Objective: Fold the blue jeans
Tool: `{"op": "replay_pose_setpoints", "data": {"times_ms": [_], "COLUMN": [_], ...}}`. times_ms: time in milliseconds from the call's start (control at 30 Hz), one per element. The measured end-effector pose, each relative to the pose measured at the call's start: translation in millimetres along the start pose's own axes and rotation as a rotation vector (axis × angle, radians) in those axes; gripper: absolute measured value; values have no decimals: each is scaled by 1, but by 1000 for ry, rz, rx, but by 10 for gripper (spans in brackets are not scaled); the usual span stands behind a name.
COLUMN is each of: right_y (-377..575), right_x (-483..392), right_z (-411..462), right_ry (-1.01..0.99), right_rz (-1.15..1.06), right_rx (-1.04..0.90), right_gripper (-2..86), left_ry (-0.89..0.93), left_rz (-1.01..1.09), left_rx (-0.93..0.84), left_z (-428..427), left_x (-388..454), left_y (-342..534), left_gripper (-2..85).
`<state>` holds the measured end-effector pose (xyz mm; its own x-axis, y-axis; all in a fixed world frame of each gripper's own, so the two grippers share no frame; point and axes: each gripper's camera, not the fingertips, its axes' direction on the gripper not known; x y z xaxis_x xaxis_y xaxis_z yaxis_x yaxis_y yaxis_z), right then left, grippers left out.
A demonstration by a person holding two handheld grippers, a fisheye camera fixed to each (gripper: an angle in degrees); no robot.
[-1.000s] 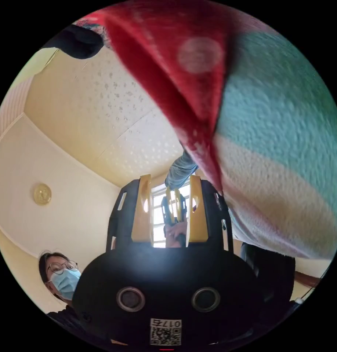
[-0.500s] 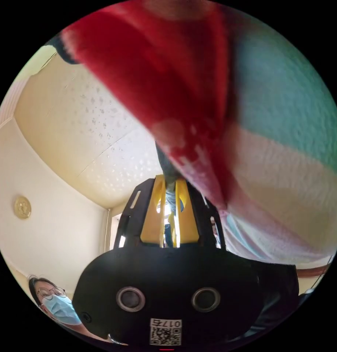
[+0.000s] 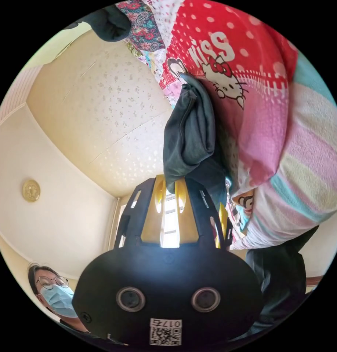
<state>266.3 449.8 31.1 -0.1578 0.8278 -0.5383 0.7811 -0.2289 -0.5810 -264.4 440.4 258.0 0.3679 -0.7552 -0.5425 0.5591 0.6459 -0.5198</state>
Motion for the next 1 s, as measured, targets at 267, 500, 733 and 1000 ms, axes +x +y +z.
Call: {"op": "replay_pose_setpoints", "data": {"times_ms": [267,500,733,1000], "right_y": [3,6,3,-19], "right_x": [-8,39,64,54], "right_z": [-24,-45,-37,-32], "right_ry": [81,-9,-112,8], "right_rz": [-30,18,63,30], "right_rx": [-38,-33,15,47], "right_gripper": [27,74,138,81], "left_ry": [144,-94,-120,-124], "left_rz": [-75,212,256,323], "left_rx": [63,-23,-33,-18], "left_z": [-9,-6,-14,-46], "left_x": [-5,86,105,126], "left_y": [2,13,23,32], "left_gripper": [93,83,81,81]}}
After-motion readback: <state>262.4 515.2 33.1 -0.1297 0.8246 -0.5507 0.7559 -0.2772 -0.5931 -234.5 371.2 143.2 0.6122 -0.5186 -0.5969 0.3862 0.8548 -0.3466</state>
